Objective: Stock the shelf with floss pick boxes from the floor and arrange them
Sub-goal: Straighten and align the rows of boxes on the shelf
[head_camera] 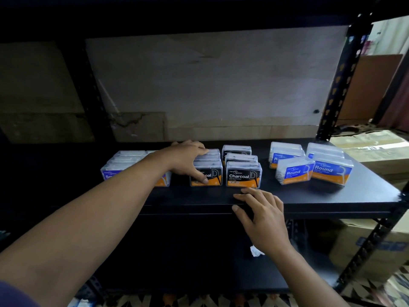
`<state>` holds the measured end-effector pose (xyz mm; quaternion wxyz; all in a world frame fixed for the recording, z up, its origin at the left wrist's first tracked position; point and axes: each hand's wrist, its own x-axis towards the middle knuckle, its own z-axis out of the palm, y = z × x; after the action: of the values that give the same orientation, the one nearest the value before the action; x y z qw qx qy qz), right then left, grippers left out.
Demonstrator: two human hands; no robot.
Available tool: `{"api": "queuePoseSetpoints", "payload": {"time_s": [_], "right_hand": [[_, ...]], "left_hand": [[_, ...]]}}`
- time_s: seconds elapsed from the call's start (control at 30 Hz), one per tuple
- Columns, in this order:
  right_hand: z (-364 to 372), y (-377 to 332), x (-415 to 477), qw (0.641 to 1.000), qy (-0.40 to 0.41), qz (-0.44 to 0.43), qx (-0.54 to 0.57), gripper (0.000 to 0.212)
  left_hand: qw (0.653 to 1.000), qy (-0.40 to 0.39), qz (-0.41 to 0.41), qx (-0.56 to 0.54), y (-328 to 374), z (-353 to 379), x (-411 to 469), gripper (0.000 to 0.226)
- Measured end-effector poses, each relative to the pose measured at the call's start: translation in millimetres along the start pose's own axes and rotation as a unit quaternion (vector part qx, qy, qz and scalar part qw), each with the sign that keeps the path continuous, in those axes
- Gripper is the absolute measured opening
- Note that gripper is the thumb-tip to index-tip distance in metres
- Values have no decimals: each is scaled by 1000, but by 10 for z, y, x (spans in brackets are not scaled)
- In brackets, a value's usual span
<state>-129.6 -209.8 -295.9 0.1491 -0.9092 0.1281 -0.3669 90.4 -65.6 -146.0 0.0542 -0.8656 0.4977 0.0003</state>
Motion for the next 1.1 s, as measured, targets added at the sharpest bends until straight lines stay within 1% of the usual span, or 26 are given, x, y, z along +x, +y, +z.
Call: {"api": "queuePoseSetpoints", "payload": {"time_s": [0.77, 0.9, 0.93, 1.1], "right_hand": [[14, 4, 1, 1000, 4, 0, 2, 32], [10, -5, 2, 1000, 8, 1, 6, 31], [9, -5, 1, 1000, 8, 1, 7, 31], [8, -2, 1, 1000, 7, 1, 7, 32]], "left_hand": [[999, 0, 0, -42, -63, 23, 11, 111], [998, 8, -6, -56, -91, 61, 33, 122], [998, 11, -5, -57, -94, 70, 34, 122], [999, 11, 7, -35, -38, 52, 1, 104]]}}
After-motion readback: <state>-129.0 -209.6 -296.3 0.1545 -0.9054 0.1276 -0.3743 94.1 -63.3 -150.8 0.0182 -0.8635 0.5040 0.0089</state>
